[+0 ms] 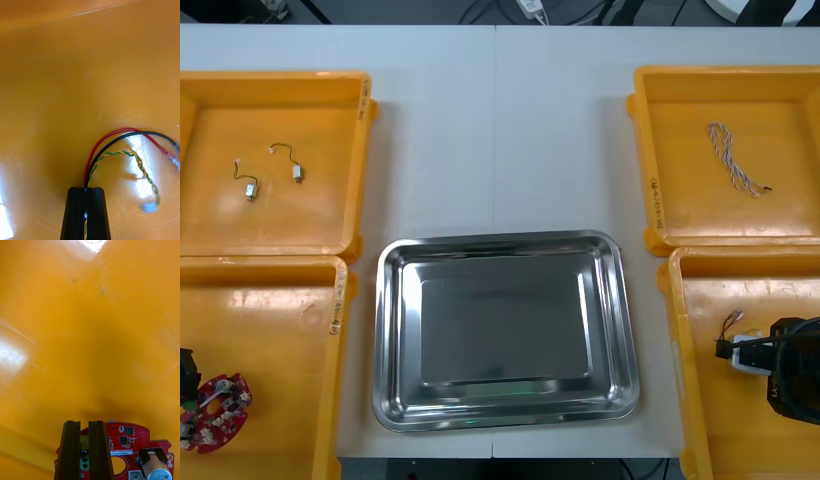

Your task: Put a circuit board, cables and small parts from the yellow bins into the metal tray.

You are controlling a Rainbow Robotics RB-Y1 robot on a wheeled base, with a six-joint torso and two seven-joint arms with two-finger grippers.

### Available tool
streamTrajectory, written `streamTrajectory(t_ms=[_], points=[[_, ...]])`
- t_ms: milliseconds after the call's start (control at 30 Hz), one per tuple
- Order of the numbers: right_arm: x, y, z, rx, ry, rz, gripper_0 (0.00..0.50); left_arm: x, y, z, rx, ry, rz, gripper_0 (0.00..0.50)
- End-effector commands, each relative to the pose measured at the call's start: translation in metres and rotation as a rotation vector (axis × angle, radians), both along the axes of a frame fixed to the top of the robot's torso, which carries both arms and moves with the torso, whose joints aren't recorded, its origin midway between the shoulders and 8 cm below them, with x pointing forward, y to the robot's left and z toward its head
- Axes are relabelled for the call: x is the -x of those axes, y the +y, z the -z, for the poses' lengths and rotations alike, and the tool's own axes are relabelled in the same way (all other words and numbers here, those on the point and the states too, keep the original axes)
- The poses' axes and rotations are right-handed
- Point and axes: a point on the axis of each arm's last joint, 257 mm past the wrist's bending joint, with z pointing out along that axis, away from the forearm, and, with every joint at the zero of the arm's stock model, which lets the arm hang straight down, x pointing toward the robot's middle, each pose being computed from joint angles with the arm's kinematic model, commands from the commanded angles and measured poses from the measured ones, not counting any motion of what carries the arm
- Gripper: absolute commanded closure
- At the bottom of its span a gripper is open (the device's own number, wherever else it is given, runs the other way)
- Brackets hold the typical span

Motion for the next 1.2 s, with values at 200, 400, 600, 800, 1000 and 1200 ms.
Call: streamTrajectory(t_ms=[200, 400, 600, 800, 1000, 1200], points=[[-0.007, -0.007, -0.001, 0.011, -0.007, 0.011, 0.5, -0.034, 0.016, -0.054, -0.128, -0.059, 0.153, 0.5], [-0.018, -0.01, -0.012, 0.013, -0.028, 0.024, 0.5, -0.049, 0.007, -0.078, -0.169, -0.056, 0.221, 0.5], [-0.03, -0.018, -0.032, 0.041, -0.017, 0.038, 0.5, -0.064, -0.006, -0.097, -0.201, -0.071, 0.285, 0.5], [-0.037, -0.023, -0.051, 0.065, 0.013, 0.056, 0.5, -0.077, -0.024, -0.112, -0.216, -0.079, 0.341, 0.5], [-0.036, -0.025, -0.07, 0.055, 0.062, 0.076, 0.5, -0.085, -0.046, -0.128, -0.212, -0.094, 0.402, 0.5], [-0.034, -0.024, -0.096, 0.044, 0.111, 0.088, 0.5, -0.091, -0.065, -0.14, -0.215, -0.102, 0.453, 0.5]])
